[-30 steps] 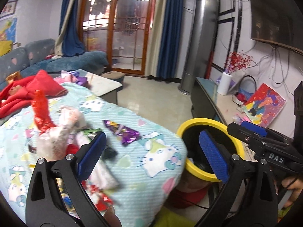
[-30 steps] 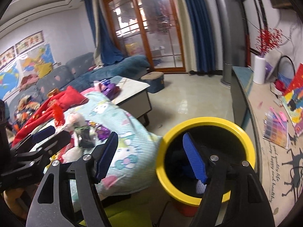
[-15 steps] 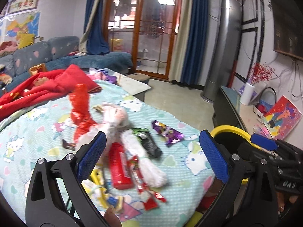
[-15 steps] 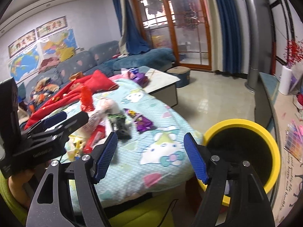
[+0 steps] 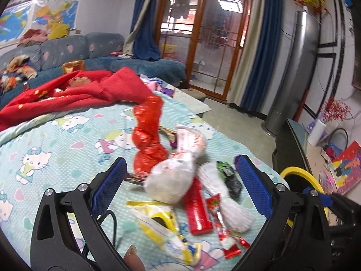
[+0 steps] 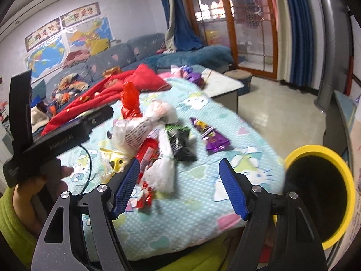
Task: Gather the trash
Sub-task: 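Grasp the white plastic bag with the left tool while the right tool grasps another white foam net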
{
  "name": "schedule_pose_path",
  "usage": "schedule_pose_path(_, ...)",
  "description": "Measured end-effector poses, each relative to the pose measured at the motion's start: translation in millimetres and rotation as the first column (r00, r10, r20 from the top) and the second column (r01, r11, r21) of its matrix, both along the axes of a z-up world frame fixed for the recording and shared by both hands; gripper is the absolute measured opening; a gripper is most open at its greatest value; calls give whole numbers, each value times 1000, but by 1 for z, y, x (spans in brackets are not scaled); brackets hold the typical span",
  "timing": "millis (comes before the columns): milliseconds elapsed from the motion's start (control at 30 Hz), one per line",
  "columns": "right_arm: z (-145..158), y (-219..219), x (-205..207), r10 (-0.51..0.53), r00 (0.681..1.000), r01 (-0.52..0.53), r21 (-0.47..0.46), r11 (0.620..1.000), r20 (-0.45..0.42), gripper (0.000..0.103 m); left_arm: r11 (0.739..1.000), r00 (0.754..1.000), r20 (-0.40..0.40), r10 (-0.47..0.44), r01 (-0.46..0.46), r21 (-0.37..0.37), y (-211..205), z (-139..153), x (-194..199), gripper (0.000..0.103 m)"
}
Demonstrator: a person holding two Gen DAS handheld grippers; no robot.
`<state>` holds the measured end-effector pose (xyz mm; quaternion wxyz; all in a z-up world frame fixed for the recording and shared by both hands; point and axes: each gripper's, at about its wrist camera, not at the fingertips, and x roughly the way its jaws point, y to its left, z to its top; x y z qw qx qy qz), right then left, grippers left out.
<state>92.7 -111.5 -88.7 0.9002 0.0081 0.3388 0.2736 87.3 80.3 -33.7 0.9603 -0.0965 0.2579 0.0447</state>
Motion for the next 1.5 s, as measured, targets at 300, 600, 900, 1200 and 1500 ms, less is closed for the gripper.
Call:
schedule_pose_path(300,-30,27,23,54,988,-57,-19,998,-146,67,999,999,-53,11,-13,-42,26,-13,14,90)
schedule_pose_path(600,-48,34,33,78,966,-78,10,997,-248,42,998,991,-123,-44,37,-58,25,-34,34,90)
schedule_pose_path(900,-48,31,22,125,962,-120,36,992,-243,16,996,988,-140,-67,59,-61,21,-46,40,85)
schedule_pose_path(1200,-36,25,12,145,969,-136,56,989,-202,16,994,986,-138,-93,85,-65,18,-46,40,58)
schedule_pose_path(1500,-14,19,4,171,975,-158,99,983,-144,16,989,984,-126,-126,115,-91,16,-44,35,31)
